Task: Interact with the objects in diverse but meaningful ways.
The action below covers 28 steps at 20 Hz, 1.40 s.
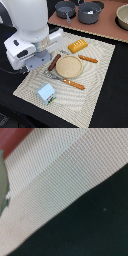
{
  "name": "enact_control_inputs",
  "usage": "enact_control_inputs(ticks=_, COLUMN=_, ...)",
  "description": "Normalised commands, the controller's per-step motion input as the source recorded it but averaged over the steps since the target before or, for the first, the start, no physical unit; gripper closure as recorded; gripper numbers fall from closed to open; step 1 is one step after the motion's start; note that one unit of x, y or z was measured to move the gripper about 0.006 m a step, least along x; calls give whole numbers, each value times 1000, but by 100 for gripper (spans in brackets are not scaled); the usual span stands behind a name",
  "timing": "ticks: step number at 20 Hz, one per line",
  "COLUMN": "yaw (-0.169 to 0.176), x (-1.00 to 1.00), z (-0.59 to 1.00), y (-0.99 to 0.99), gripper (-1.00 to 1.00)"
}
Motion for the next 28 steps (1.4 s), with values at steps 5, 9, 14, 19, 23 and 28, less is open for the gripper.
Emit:
enact_control_inputs(ticks=5, yaw=-238, x=178, z=310, y=178, gripper=-100)
enact_control_inputs(ticks=9, yaw=-222, x=64, z=404, y=184, gripper=-100)
enact_control_inputs(ticks=14, yaw=-106, x=-49, z=103, y=204, gripper=-100)
enact_control_inputs(ticks=19, yaw=-35, x=-129, z=-41, y=183, gripper=-100)
enact_control_inputs(ticks=23, yaw=-15, x=-14, z=-158, y=151, gripper=-100)
enact_control_inputs(ticks=28, yaw=0, x=21, z=-168, y=31, gripper=-100)
